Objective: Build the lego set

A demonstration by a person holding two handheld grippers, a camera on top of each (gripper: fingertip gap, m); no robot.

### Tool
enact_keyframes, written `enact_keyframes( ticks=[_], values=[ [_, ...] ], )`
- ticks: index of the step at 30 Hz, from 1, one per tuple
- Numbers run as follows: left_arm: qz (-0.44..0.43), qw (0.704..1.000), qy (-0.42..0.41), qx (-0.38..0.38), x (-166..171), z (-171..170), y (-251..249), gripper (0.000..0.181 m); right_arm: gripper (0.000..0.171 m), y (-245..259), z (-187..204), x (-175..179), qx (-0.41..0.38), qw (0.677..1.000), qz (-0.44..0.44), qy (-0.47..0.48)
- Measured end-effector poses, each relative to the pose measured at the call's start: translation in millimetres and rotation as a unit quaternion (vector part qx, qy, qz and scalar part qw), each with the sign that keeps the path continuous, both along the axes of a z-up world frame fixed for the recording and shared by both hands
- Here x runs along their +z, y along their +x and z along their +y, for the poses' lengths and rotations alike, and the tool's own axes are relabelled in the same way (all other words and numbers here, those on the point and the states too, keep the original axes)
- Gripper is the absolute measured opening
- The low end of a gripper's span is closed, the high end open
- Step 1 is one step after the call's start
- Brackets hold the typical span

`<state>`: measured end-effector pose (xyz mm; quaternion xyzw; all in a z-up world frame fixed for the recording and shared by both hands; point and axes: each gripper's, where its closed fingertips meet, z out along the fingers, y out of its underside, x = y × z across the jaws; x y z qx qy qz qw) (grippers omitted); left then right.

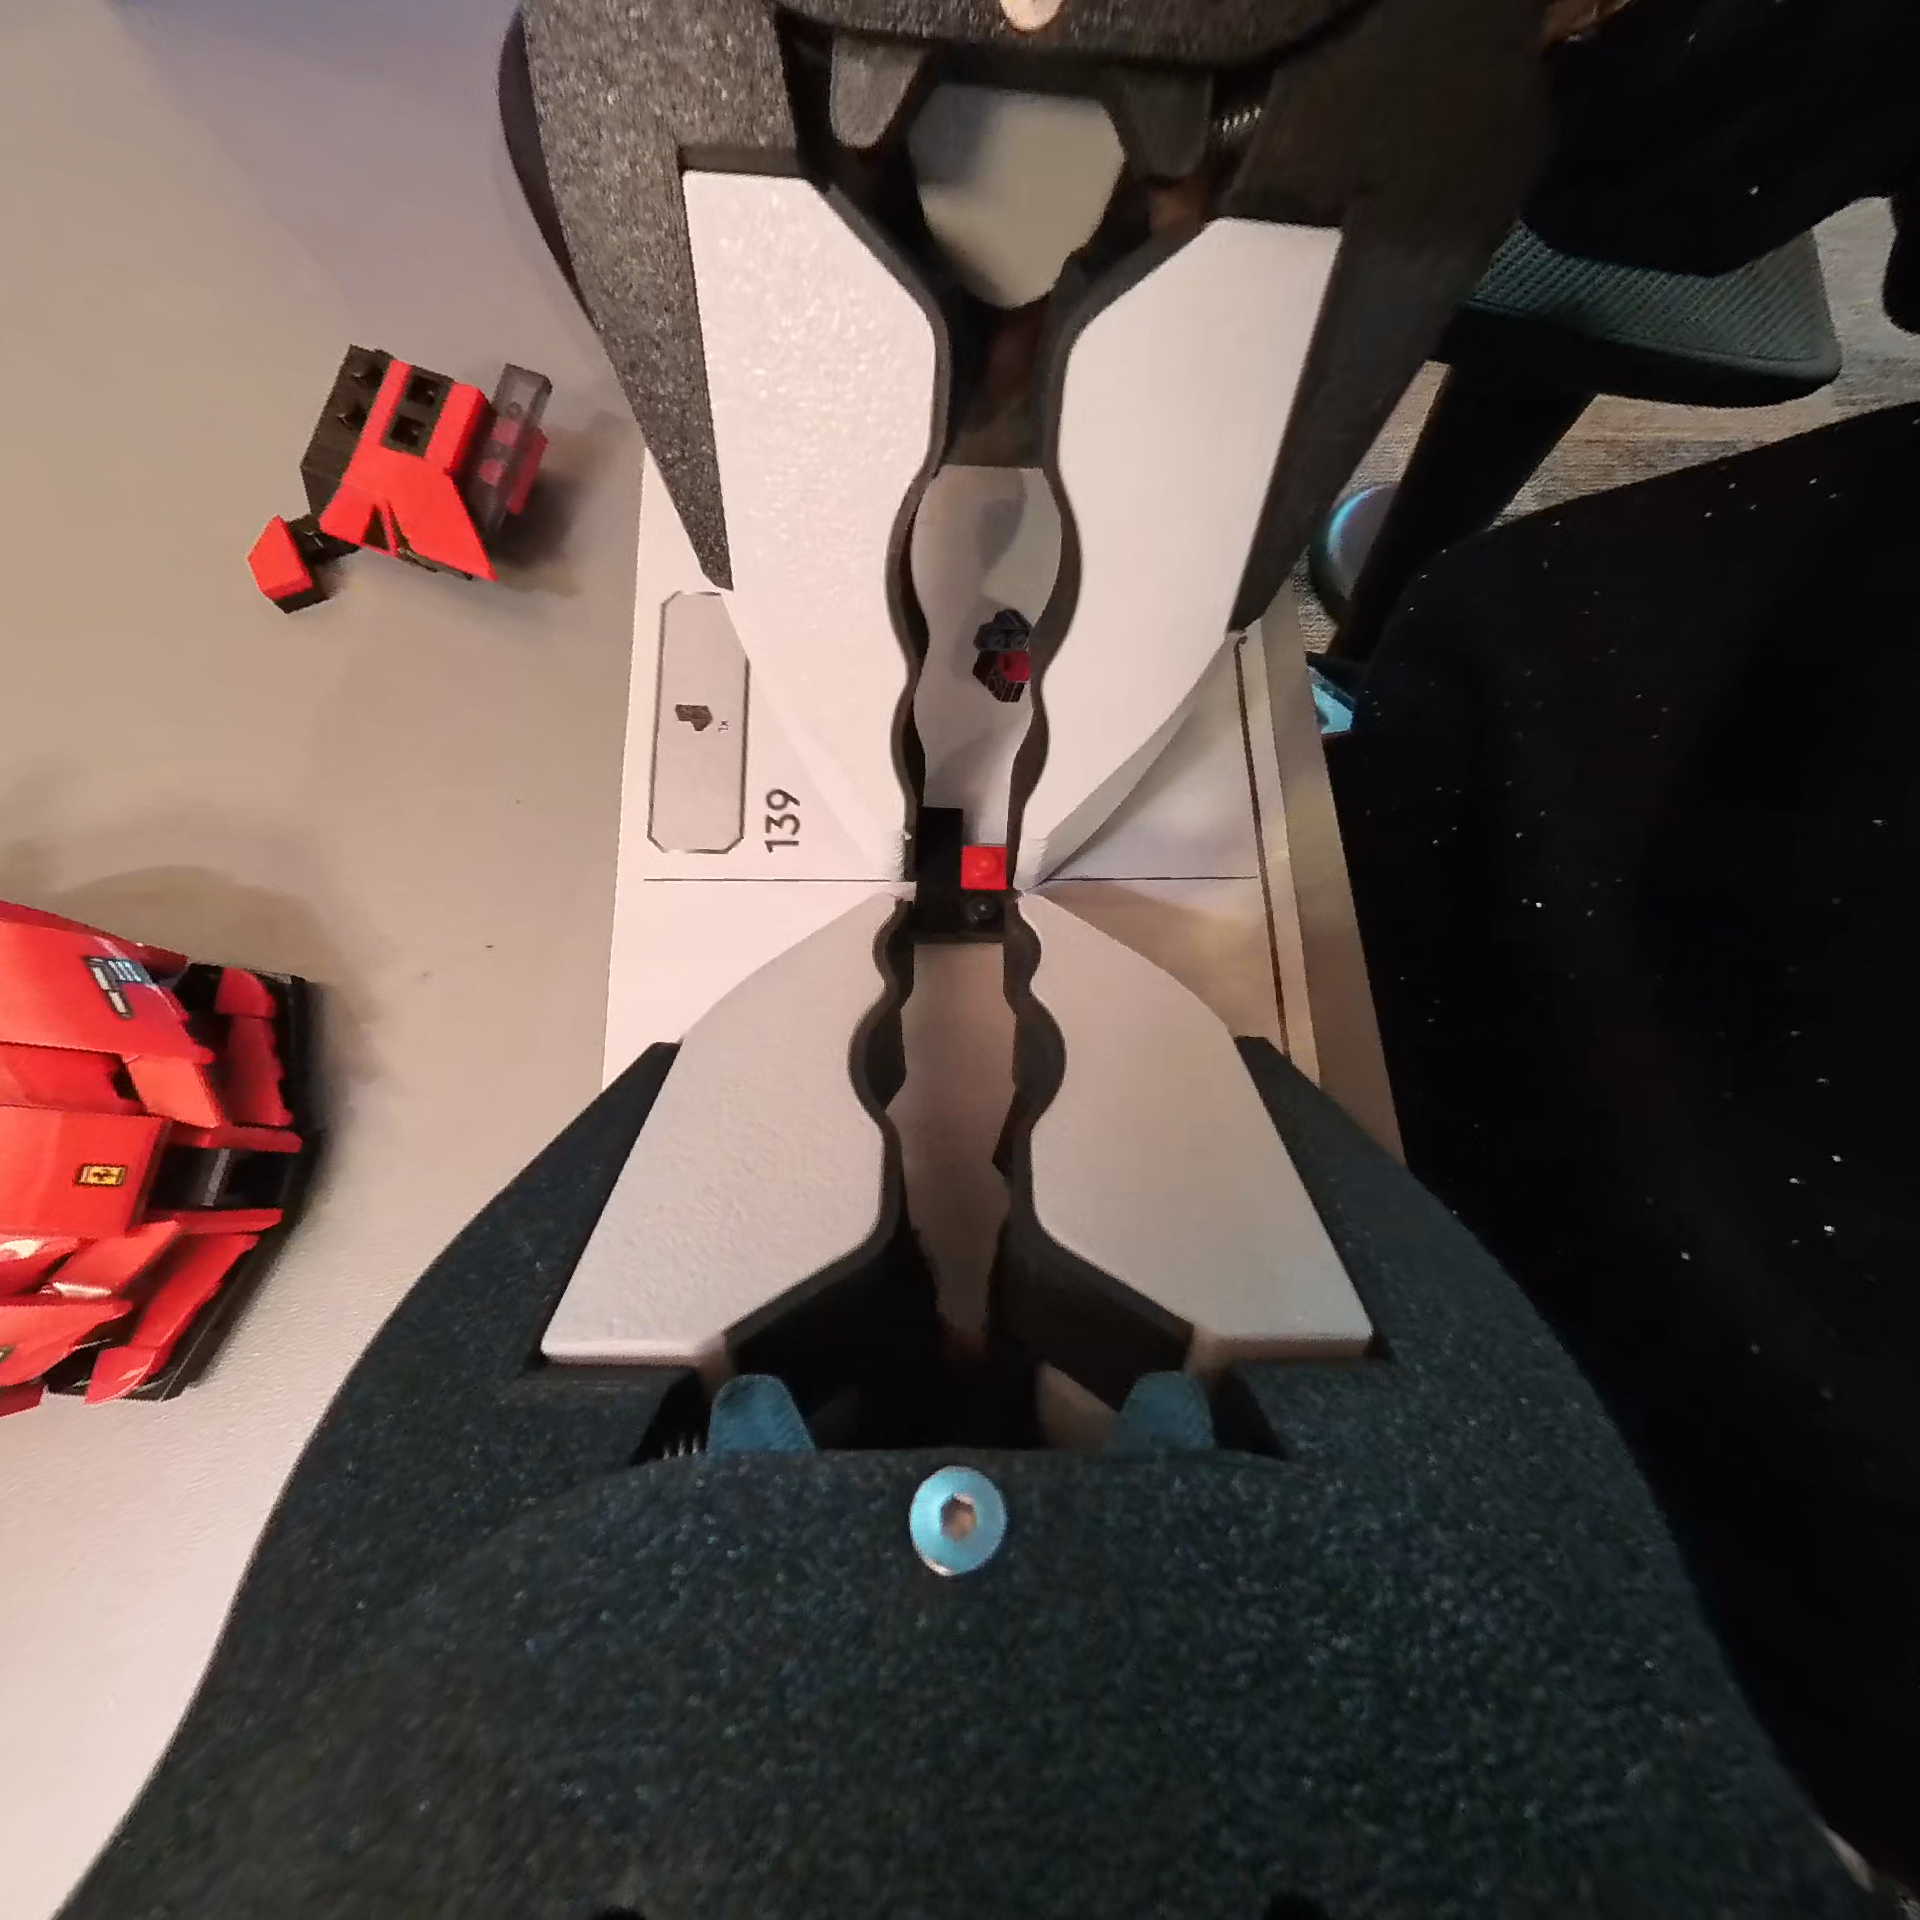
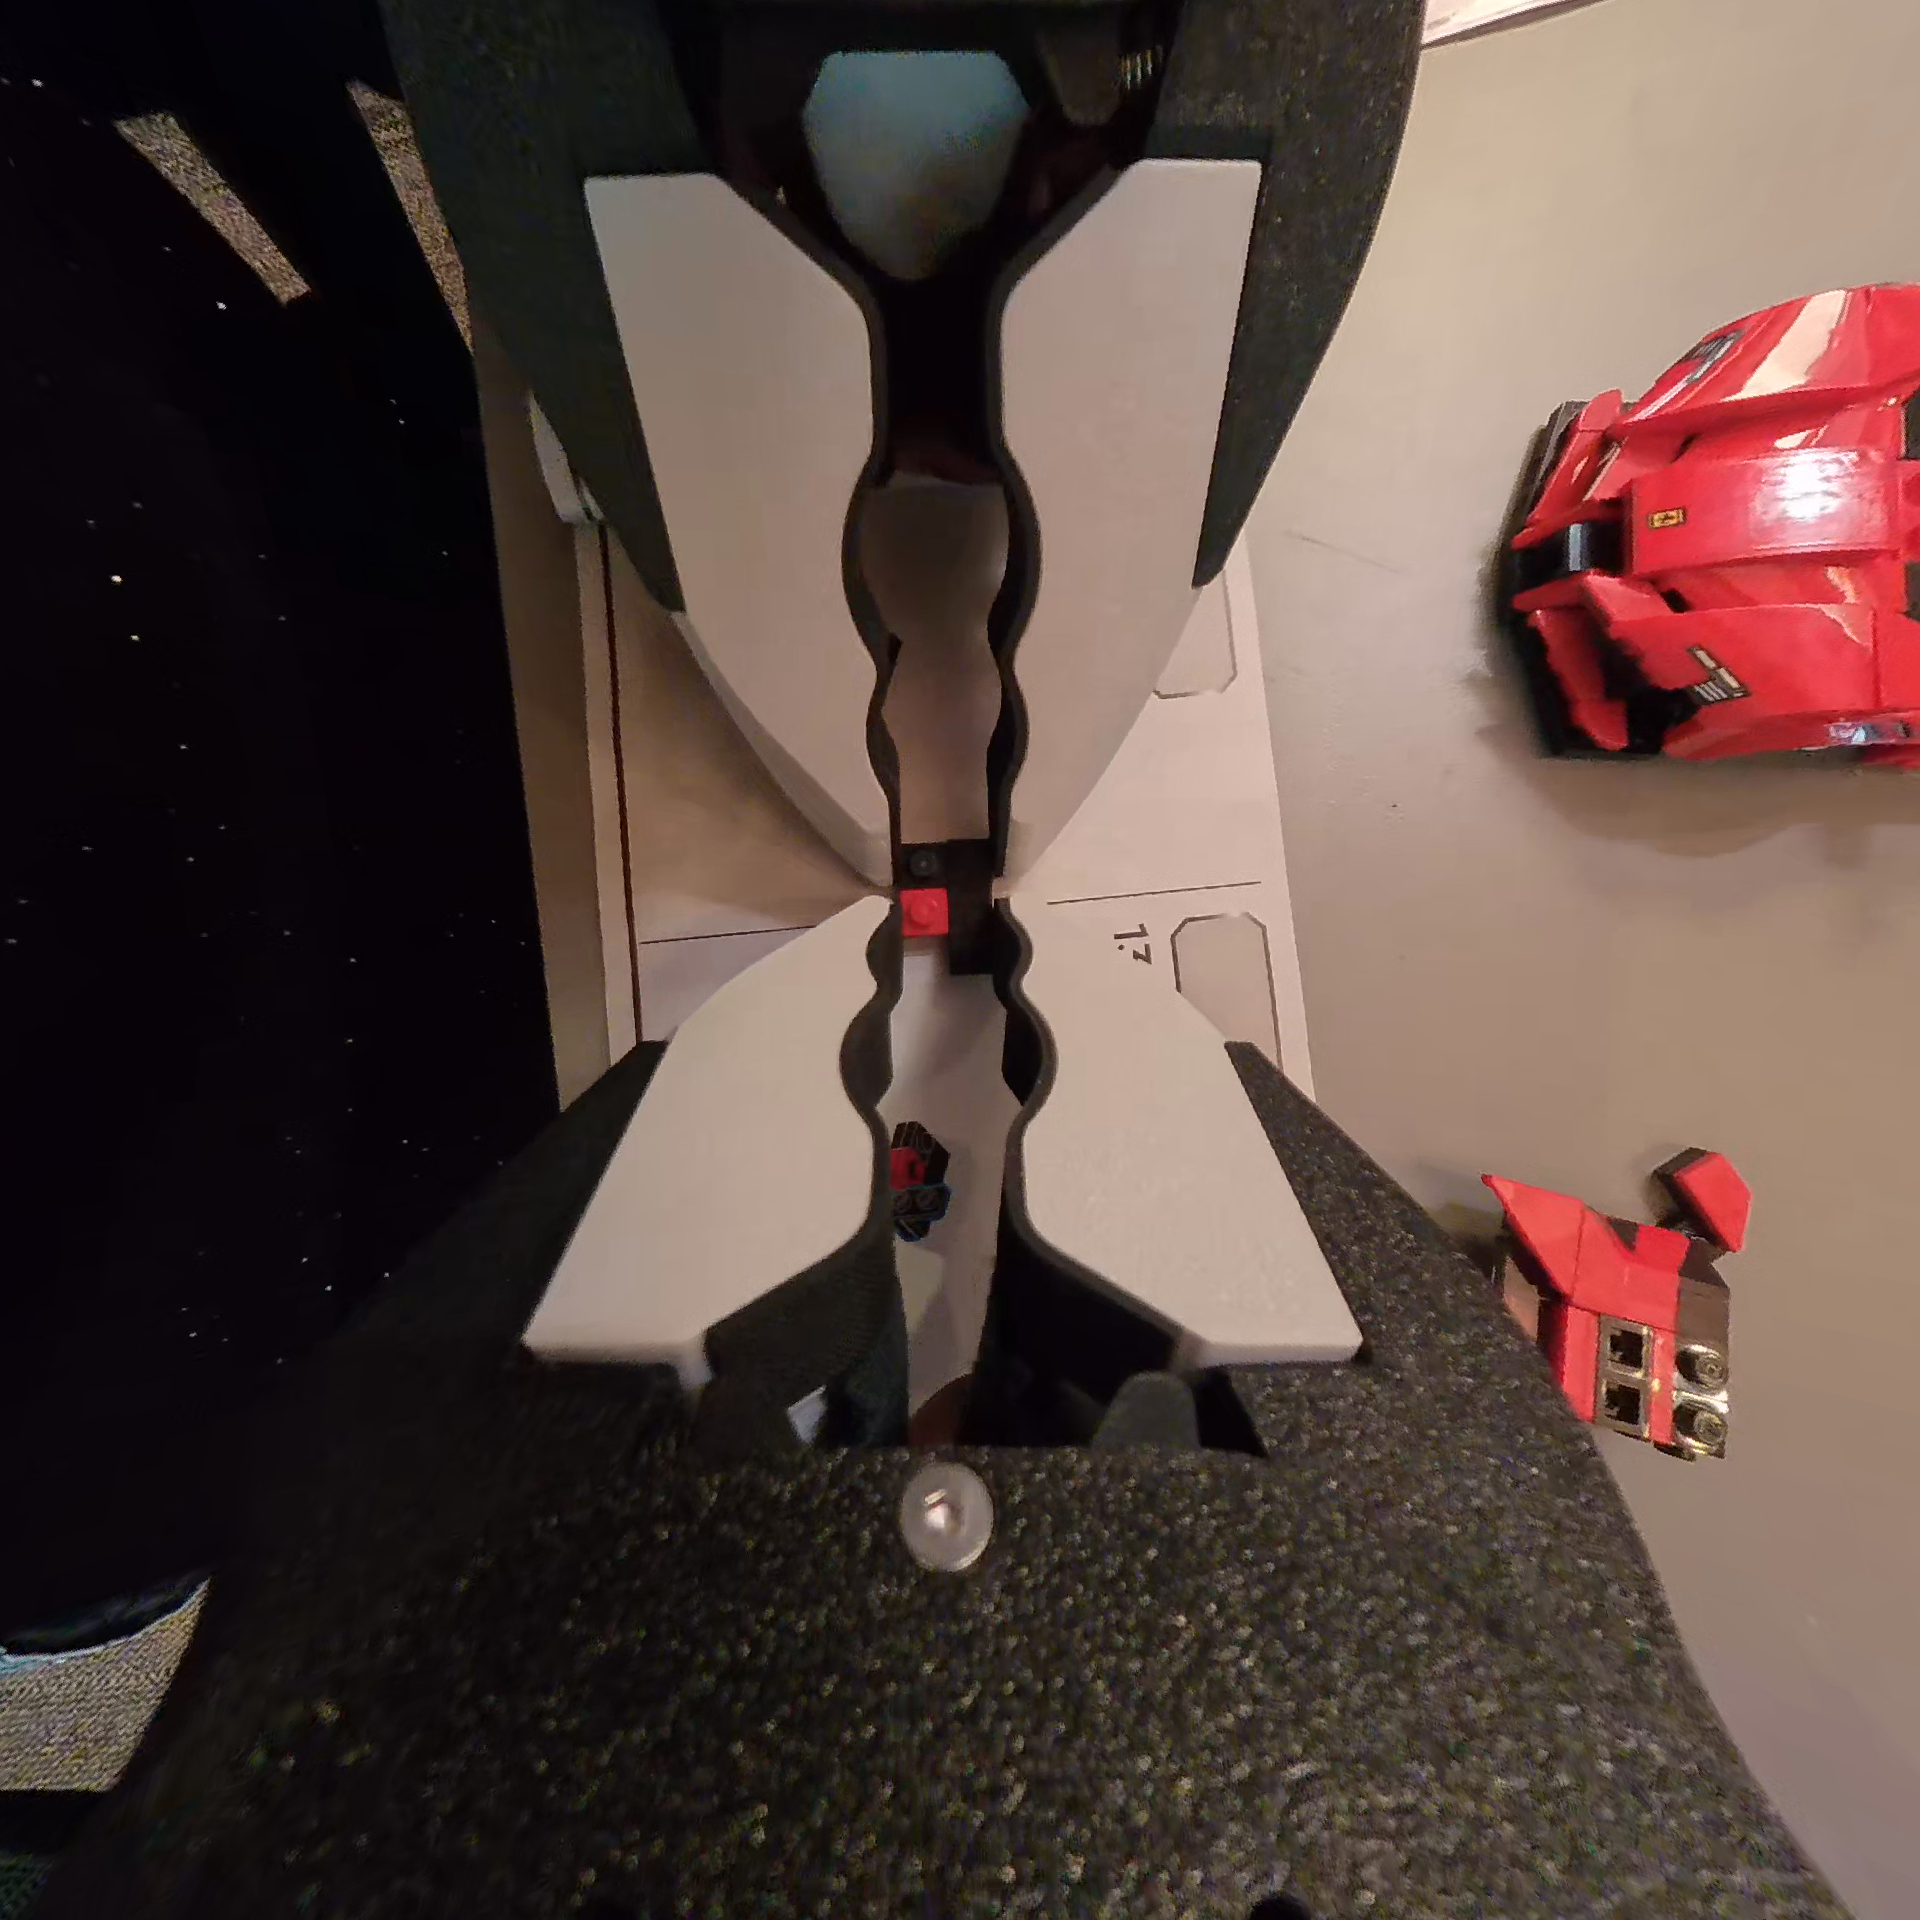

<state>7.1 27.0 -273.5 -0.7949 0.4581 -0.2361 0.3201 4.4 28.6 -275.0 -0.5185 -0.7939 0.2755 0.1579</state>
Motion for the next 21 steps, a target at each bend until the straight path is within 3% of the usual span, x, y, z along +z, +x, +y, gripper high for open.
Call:
enact_keyframes(
  ticks=[18,21],
  values=[
    [0.016,0.999,0.029,-0.011,-0.5,-1.8,0.4,0.016,0.017,0.8,-2.3,-0.1,0.022,1.0,-0.009,0.005],
    [0.012,1.0,0.022,-0.012,-0.5,-2.4,0.6,0.016,0.029,4.8,-1.0,1.9,0.025,1.0,-0.014,0.001]
  ],
)
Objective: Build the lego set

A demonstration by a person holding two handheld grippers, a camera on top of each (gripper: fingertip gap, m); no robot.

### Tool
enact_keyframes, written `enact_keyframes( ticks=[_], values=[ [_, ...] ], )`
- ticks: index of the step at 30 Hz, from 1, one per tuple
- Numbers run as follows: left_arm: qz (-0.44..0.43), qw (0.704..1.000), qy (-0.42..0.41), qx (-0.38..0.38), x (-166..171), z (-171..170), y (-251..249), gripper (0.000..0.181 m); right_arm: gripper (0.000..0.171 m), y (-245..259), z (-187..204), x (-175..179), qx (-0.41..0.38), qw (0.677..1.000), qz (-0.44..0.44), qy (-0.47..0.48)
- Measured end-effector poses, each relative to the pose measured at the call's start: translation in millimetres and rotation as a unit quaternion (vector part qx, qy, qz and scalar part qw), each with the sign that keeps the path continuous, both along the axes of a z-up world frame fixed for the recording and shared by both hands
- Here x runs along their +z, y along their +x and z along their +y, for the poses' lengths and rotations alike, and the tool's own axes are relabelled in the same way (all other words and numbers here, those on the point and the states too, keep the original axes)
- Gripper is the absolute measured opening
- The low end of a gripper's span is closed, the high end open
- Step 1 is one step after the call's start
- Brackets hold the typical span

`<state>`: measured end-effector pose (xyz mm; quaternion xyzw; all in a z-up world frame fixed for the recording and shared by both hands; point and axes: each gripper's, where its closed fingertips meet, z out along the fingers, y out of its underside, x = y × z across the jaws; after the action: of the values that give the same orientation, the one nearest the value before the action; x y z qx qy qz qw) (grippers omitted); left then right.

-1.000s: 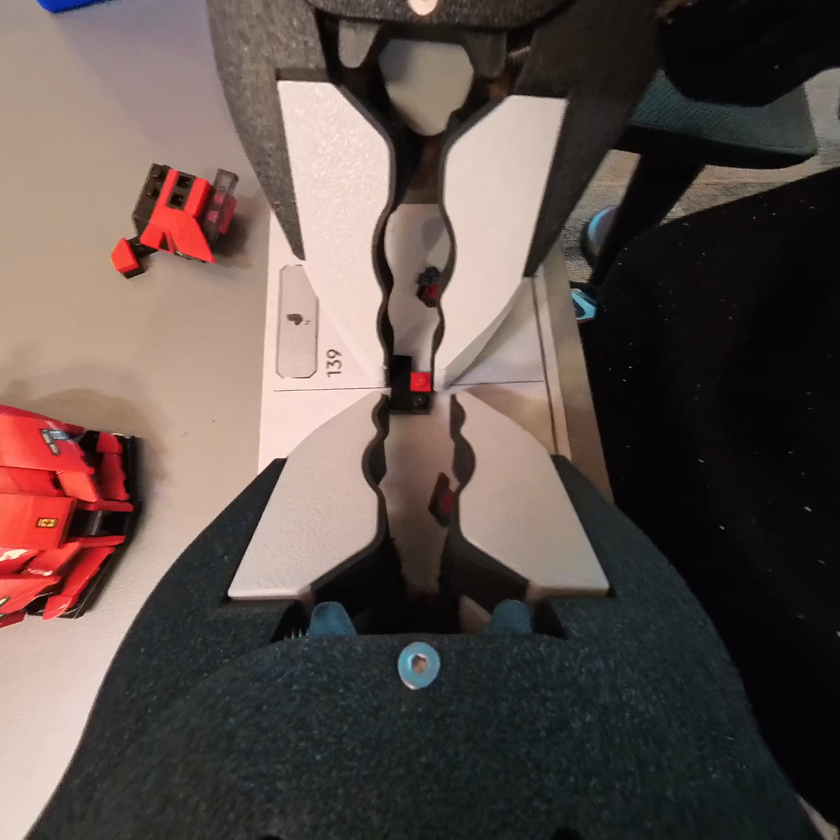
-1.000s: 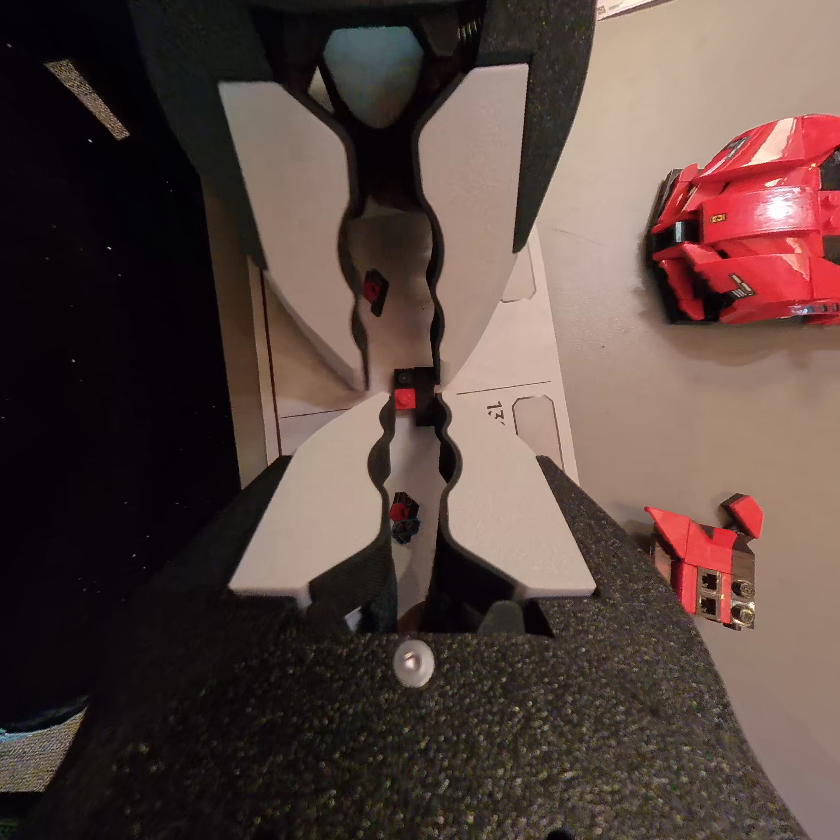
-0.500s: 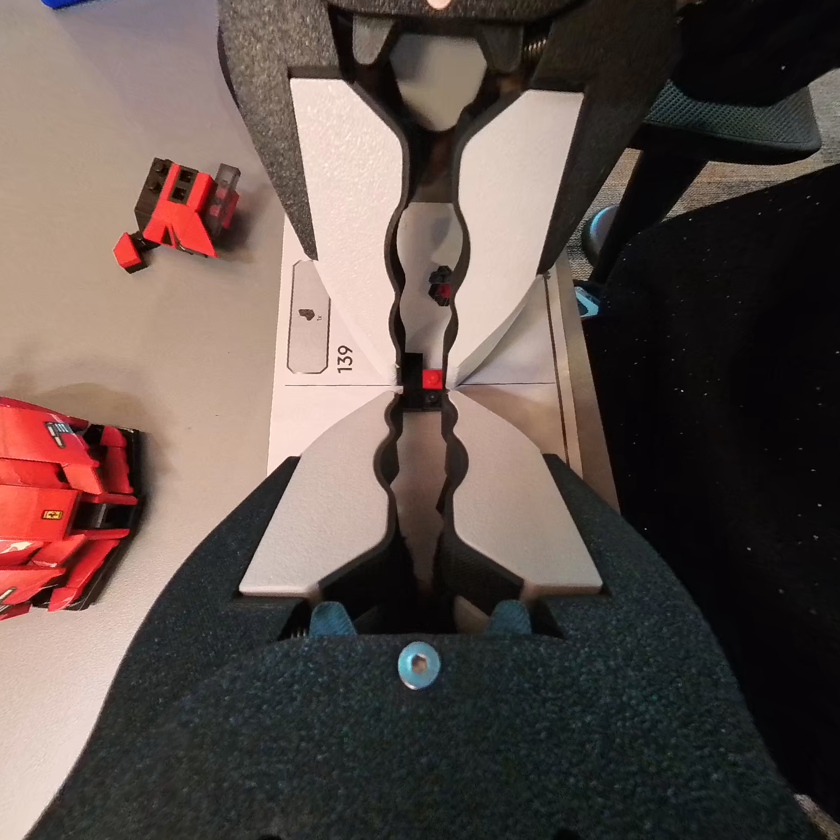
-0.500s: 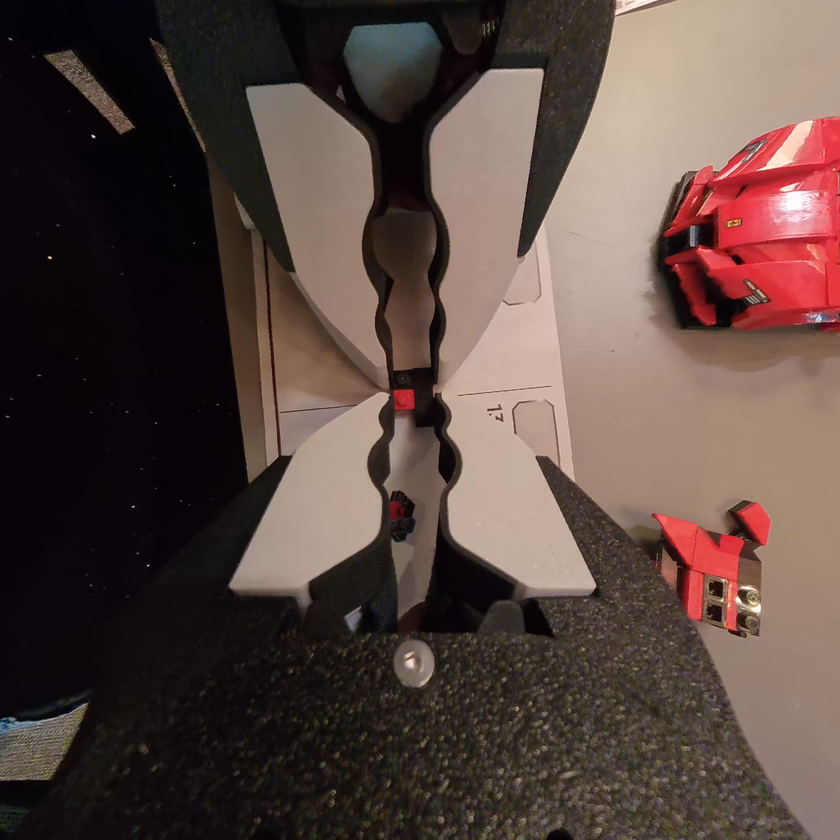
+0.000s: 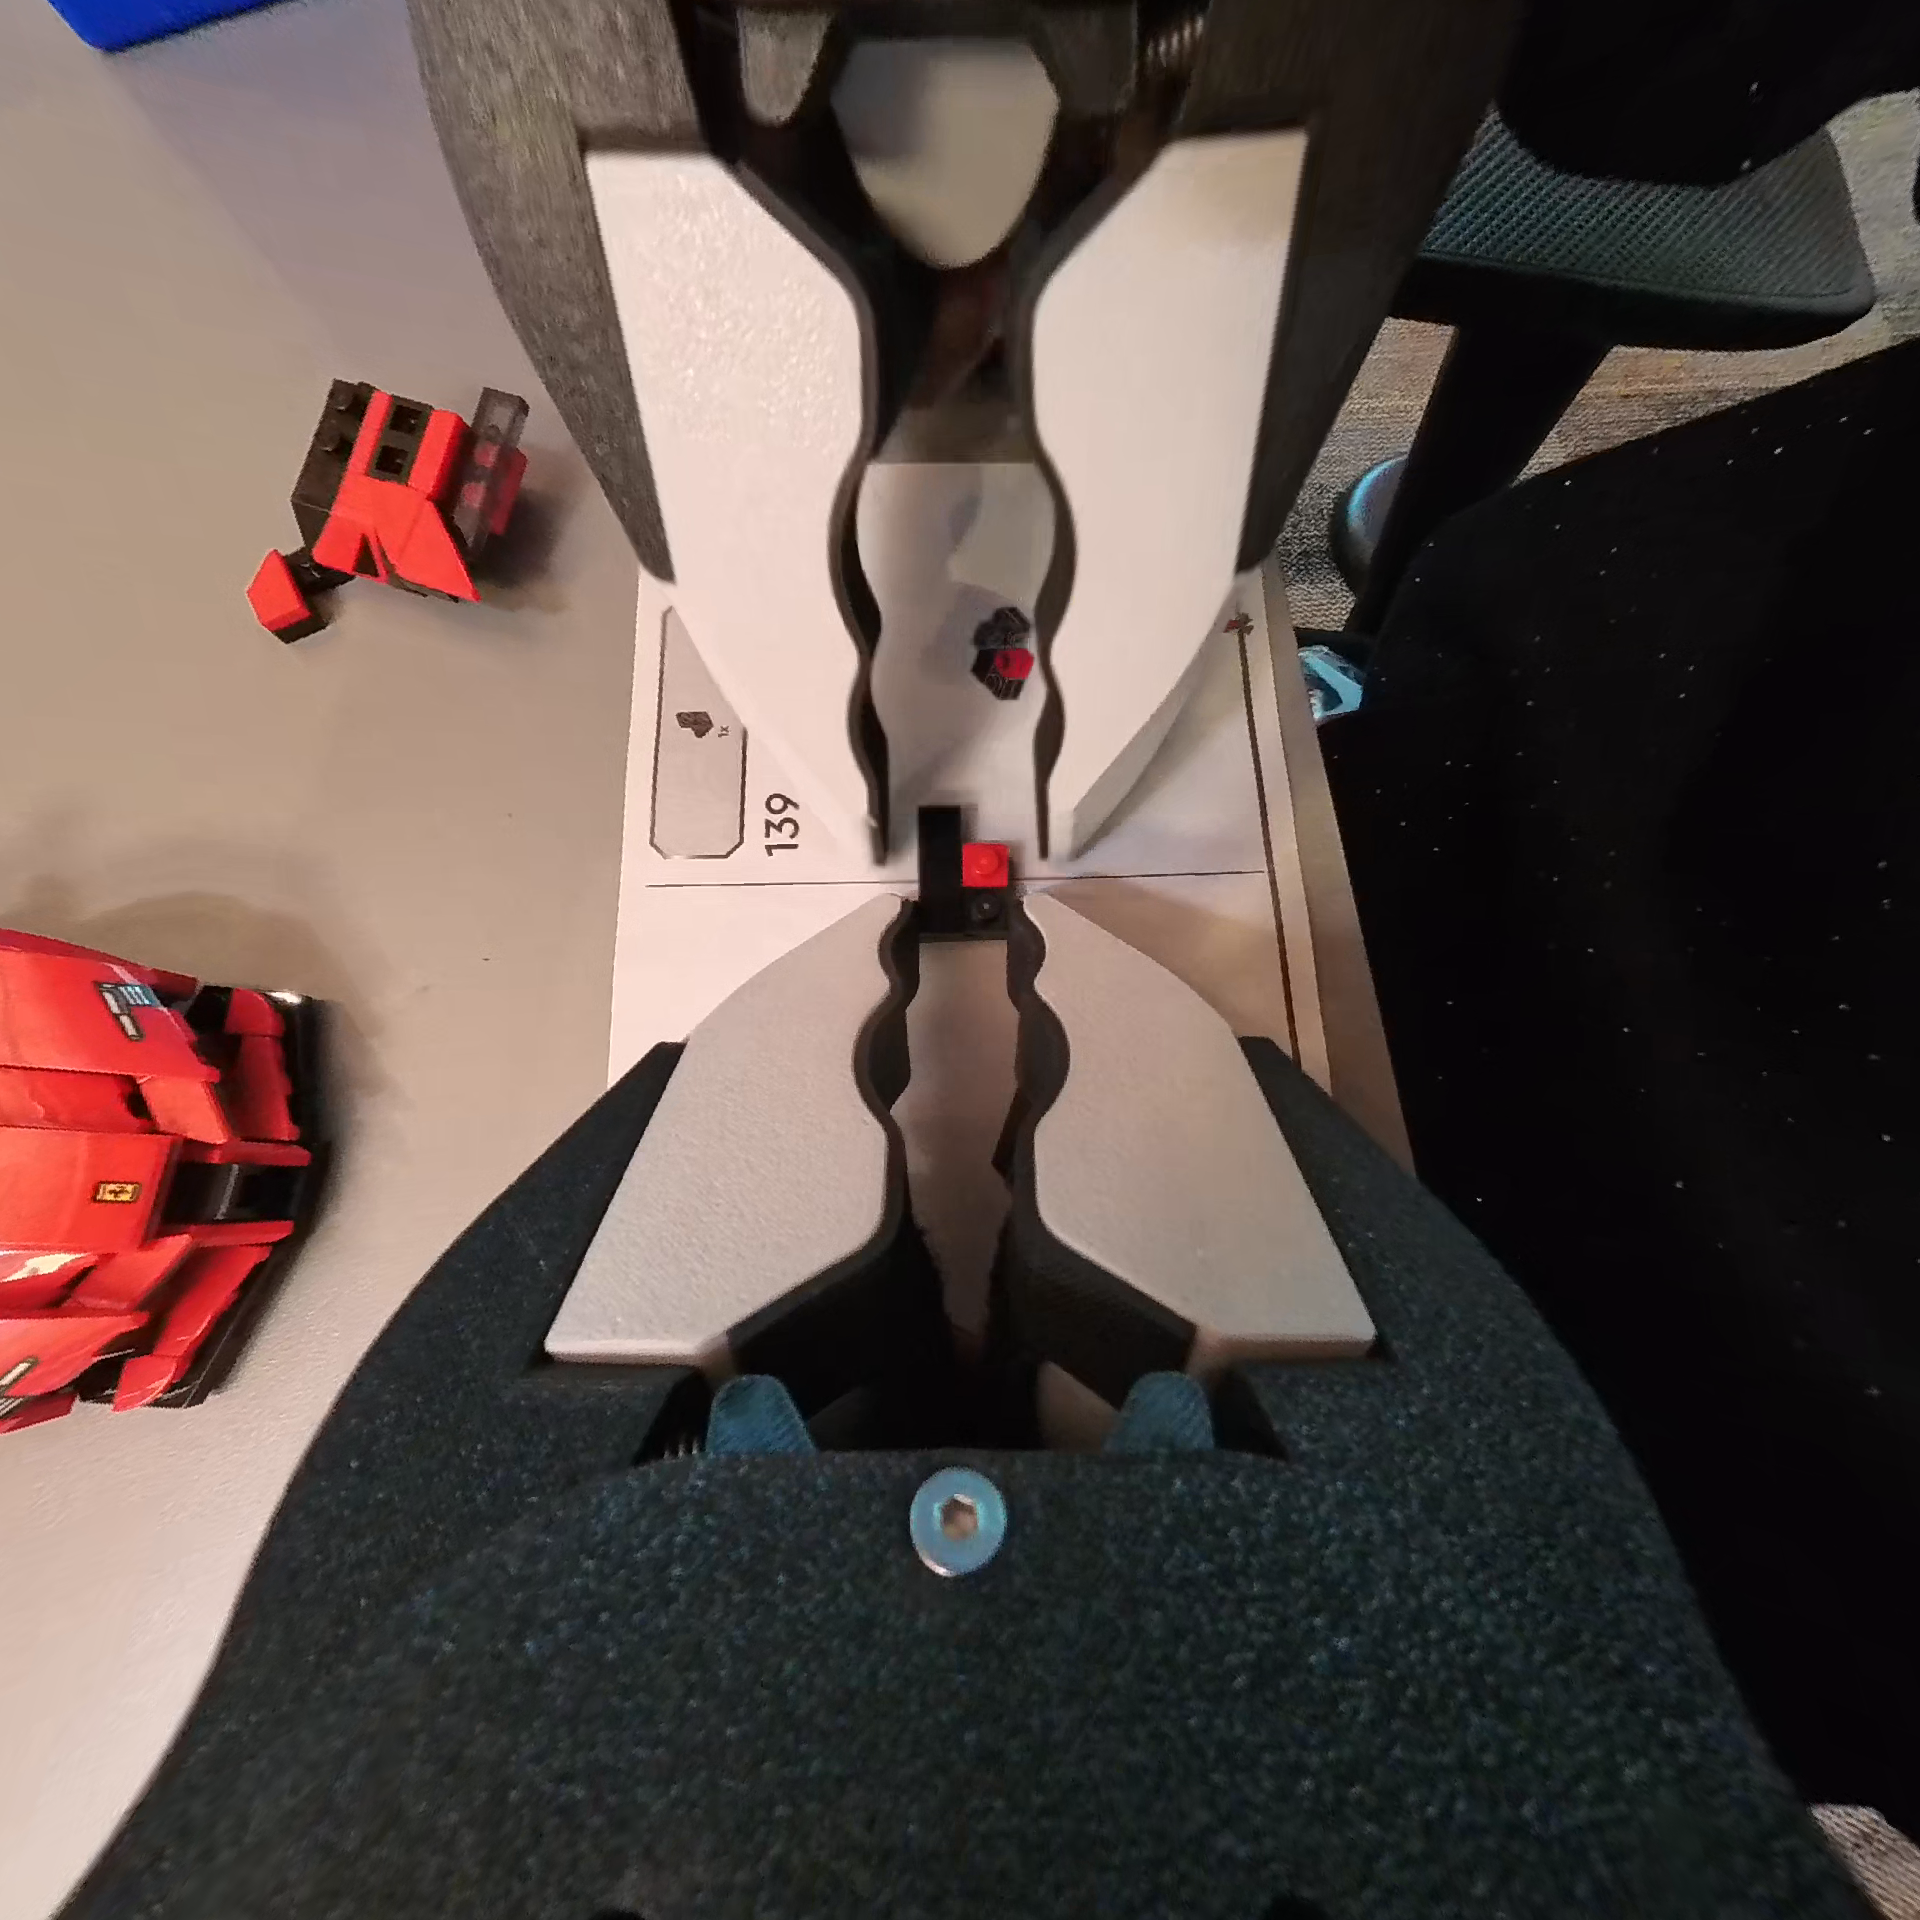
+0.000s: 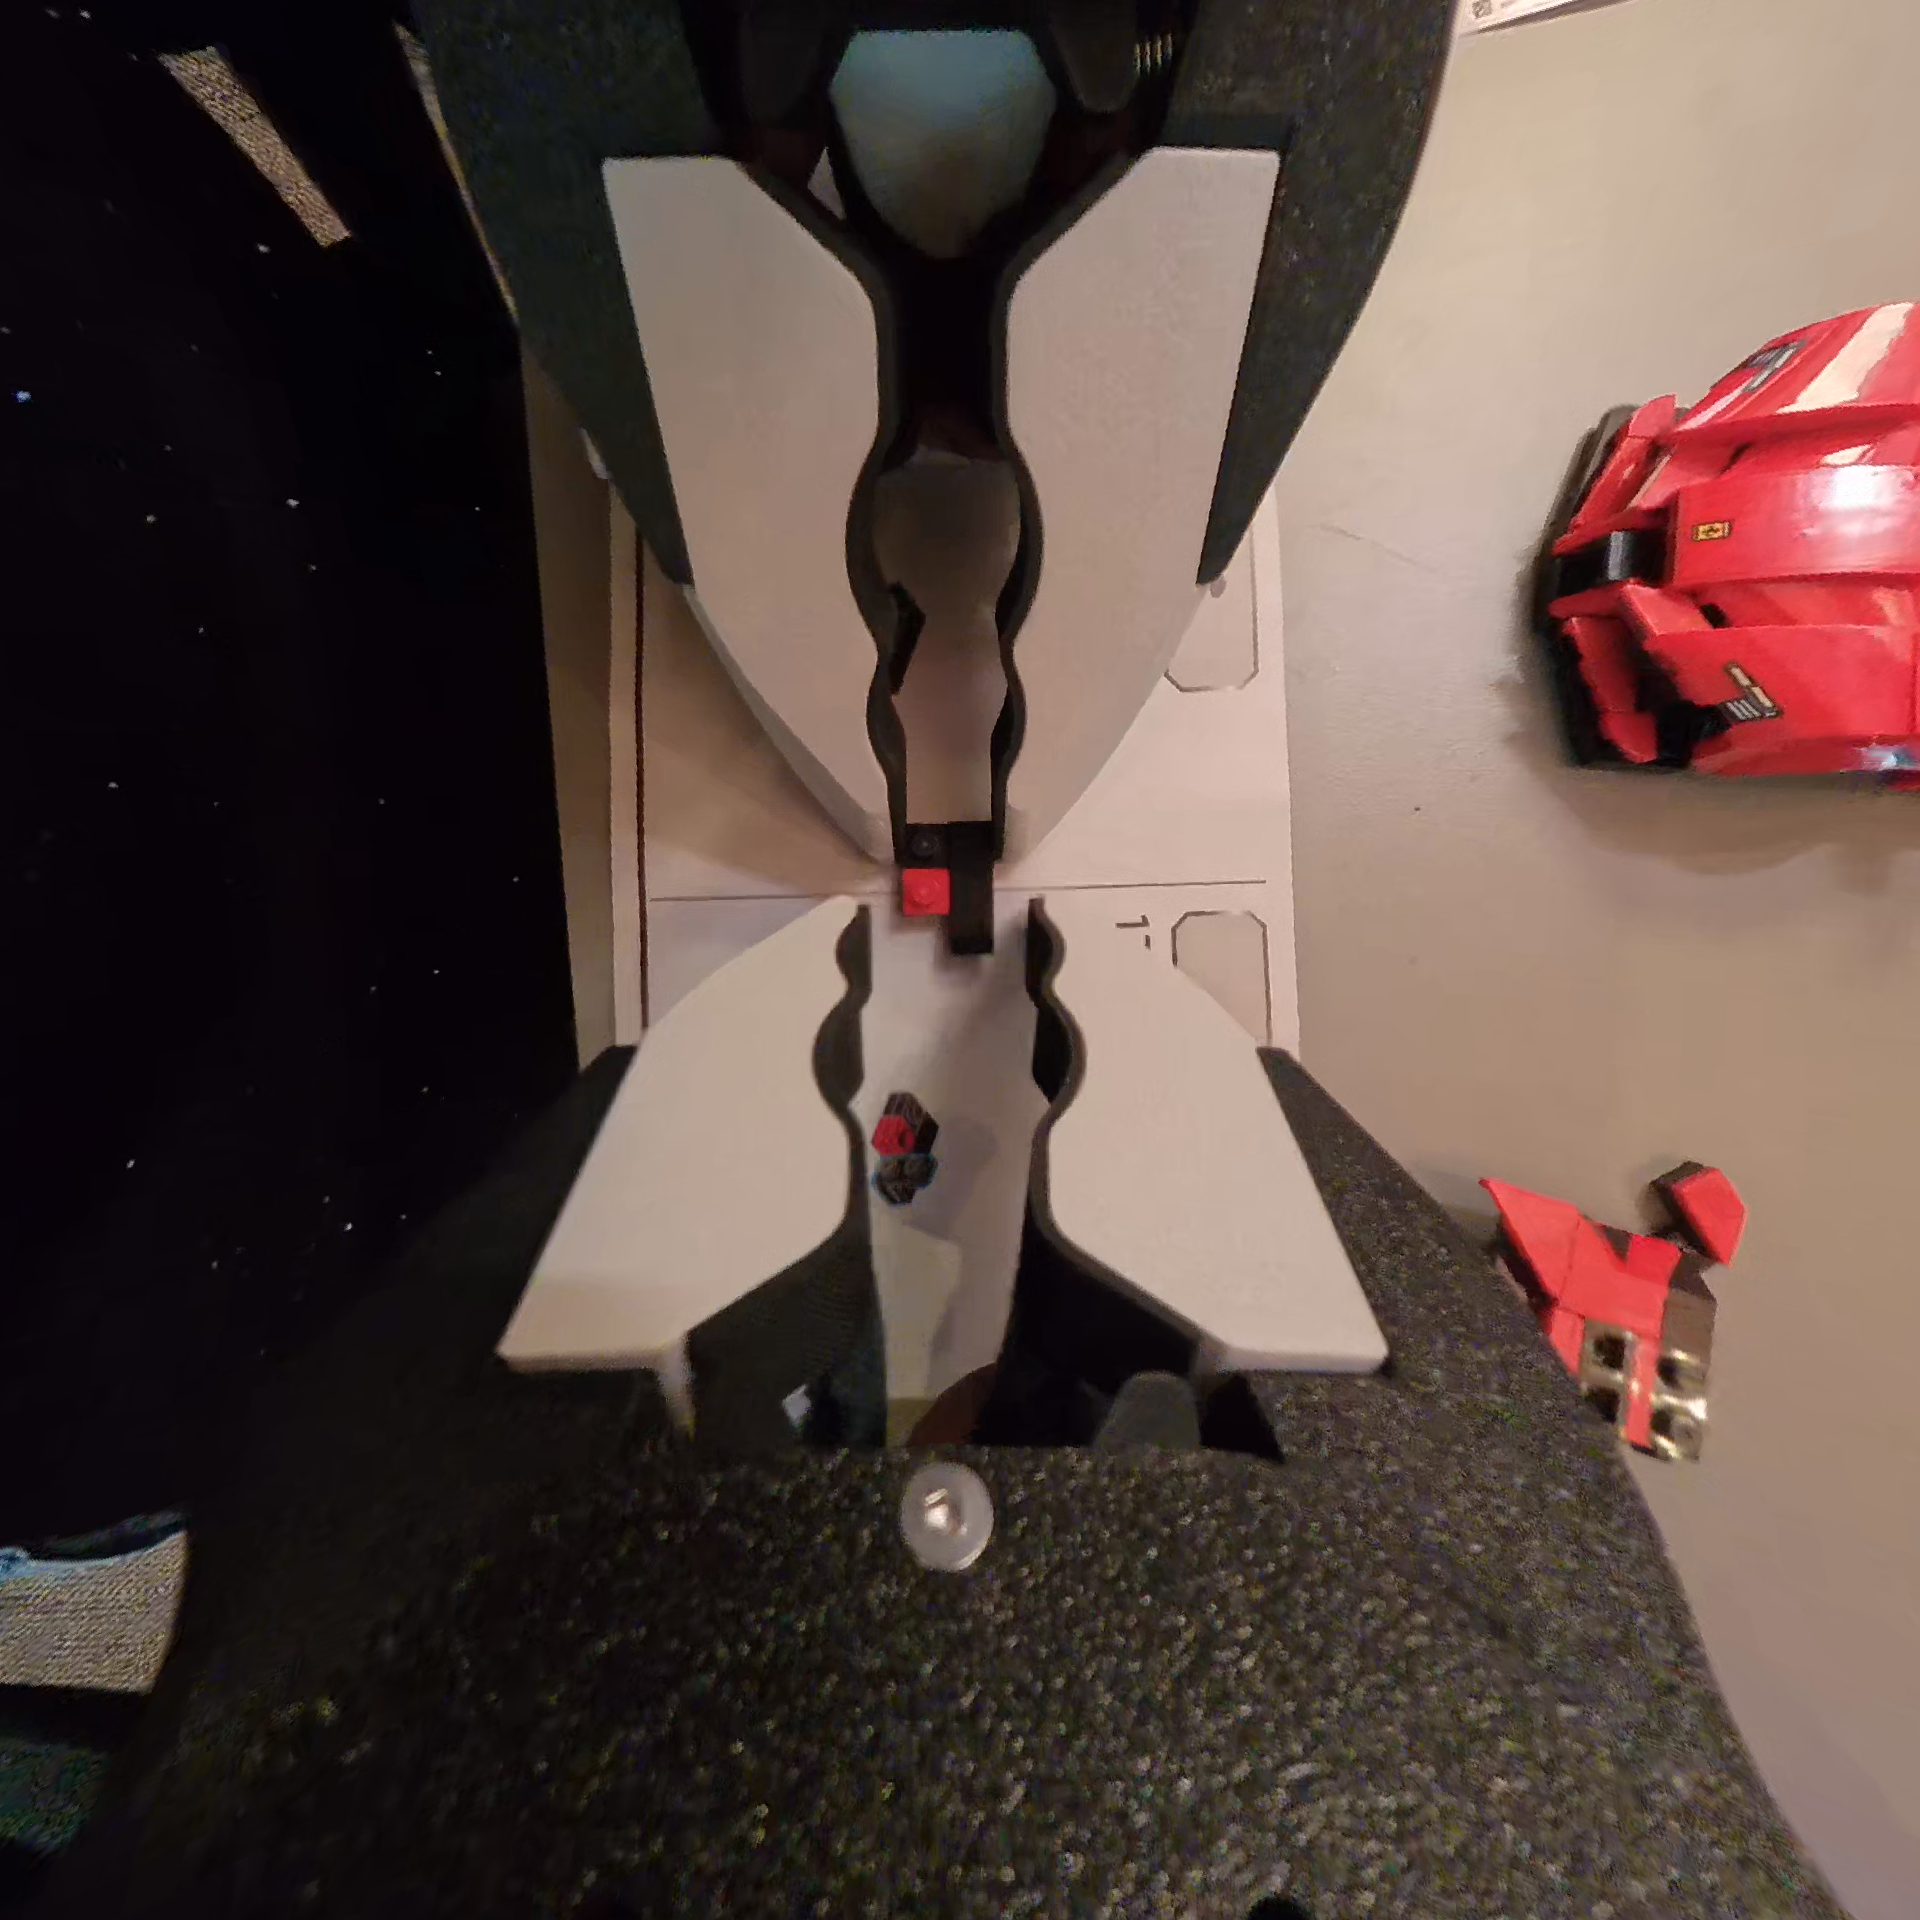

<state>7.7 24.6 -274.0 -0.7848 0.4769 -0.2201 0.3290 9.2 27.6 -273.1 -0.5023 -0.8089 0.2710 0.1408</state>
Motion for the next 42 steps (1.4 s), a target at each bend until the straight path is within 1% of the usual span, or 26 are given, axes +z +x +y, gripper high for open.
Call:
enact_keyframes(
  ticks=[1,3,8,10,17,19,26,42],
  values=[
    [0.0,1.0,0.0,0.0,0,0,0,0.016,0.029,3,2,3,0.0,1.0,0.005,-0.003],
    [0.0,1.0,0.0,-0.002,0,-1,0,0.016,0.018,7,10,8,-0.01,1.0,0.019,-0.005],
    [-0.002,1.0,-0.003,-0.002,0,0,0,0.016,0.018,8,12,-2,-0.006,1.0,0.015,-0.002],
    [-0.001,1.0,-0.003,-0.003,0,-1,0,0.016,0.016,4,13,0,-0.003,1.0,0.028,-0.003],
    [-0.004,1.0,-0.007,-0.004,0,-1,0,0.016,0.014,3,9,-2,0.043,0.999,0.027,0.01],
    [-0.004,1.0,-0.007,-0.004,0,-1,0,0.016,0.007,4,6,-2,0.065,0.998,0.024,0.008],
    [-0.003,1.0,-0.006,-0.004,0,-1,0,0.016,0.007,4,6,-2,0.094,0.995,0.02,0.029],
    [-0.003,1.0,-0.004,-0.008,0,-1,0,0.016,0.007,4,6,-2,0.095,0.995,0.014,0.022]
  ],
)
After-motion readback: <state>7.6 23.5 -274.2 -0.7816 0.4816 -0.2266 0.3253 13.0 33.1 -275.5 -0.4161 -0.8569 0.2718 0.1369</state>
